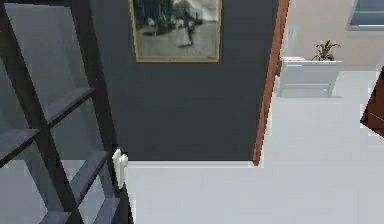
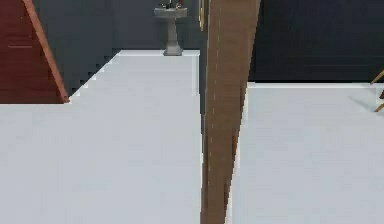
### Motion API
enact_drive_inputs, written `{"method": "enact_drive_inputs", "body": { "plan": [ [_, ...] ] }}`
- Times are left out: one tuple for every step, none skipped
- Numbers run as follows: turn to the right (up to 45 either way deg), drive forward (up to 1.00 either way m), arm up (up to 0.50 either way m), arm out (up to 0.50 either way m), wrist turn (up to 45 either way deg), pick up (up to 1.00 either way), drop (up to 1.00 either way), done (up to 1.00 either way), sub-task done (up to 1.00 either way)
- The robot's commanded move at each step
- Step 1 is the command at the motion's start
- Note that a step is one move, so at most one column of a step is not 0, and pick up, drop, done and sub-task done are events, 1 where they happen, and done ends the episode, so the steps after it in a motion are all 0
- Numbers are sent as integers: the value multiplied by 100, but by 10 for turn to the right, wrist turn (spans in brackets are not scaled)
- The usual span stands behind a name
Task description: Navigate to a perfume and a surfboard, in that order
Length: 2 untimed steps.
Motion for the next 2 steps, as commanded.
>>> {"method": "enact_drive_inputs", "body": {
  "plan": [
    [450,0,0,0,0,0,0,0,0],
    [390,0,0,0,0,0,0,0,0]
  ]
}}
